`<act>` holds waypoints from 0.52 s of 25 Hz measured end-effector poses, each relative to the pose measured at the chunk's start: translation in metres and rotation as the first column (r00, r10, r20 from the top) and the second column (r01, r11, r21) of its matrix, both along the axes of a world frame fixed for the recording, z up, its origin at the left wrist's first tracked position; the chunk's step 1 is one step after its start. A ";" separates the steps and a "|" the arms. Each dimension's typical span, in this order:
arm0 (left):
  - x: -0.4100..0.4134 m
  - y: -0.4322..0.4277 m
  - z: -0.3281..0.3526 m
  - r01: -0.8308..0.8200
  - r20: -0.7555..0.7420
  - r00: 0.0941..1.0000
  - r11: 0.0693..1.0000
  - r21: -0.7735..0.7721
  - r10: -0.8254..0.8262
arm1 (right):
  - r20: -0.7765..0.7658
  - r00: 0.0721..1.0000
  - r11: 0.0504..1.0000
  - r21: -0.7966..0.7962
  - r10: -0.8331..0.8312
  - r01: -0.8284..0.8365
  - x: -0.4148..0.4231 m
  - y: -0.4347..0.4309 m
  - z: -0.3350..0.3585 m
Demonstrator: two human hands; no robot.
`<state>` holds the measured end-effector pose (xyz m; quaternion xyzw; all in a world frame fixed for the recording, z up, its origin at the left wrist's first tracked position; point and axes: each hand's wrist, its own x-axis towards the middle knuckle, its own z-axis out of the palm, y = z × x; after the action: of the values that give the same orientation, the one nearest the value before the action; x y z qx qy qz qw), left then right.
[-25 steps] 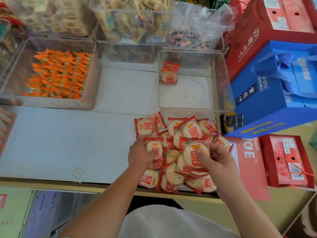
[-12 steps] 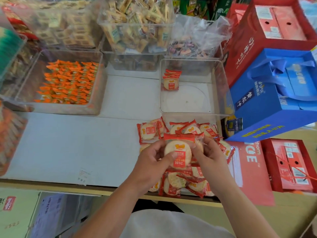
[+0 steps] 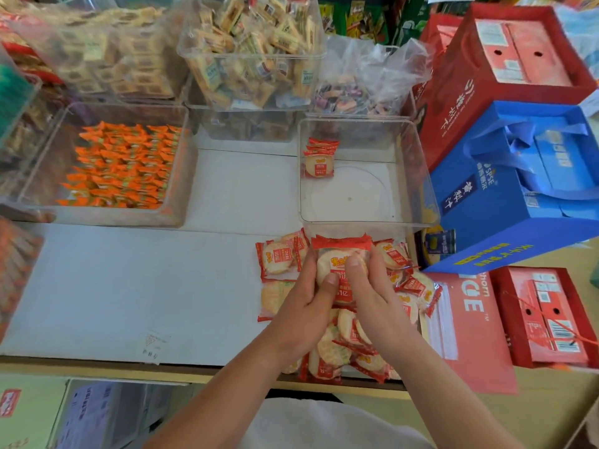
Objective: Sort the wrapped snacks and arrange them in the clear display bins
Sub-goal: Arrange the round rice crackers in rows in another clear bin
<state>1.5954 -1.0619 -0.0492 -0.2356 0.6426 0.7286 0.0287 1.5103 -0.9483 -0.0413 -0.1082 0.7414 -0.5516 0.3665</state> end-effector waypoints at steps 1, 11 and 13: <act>-0.004 -0.006 0.003 0.007 -0.020 1.000 1.000 -0.012 -0.007 | 0.016 1.000 1.000 -0.019 0.017 -0.017 -0.006 -0.004 0.000; -0.089 -0.100 -0.003 -0.081 0.001 0.997 0.982 -0.173 0.083 | -0.183 0.908 0.911 0.252 0.376 -0.326 -0.149 -0.054 0.026; -0.115 -0.111 -0.010 -0.086 0.008 0.996 0.971 -0.224 0.090 | -0.249 0.877 0.891 0.315 0.410 -0.327 -0.176 -0.073 0.016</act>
<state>1.4808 -1.1732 -0.0595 -0.2724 0.7091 0.6500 -0.0245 1.3339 -1.0213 -0.0252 -0.2838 0.8213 -0.3437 0.3561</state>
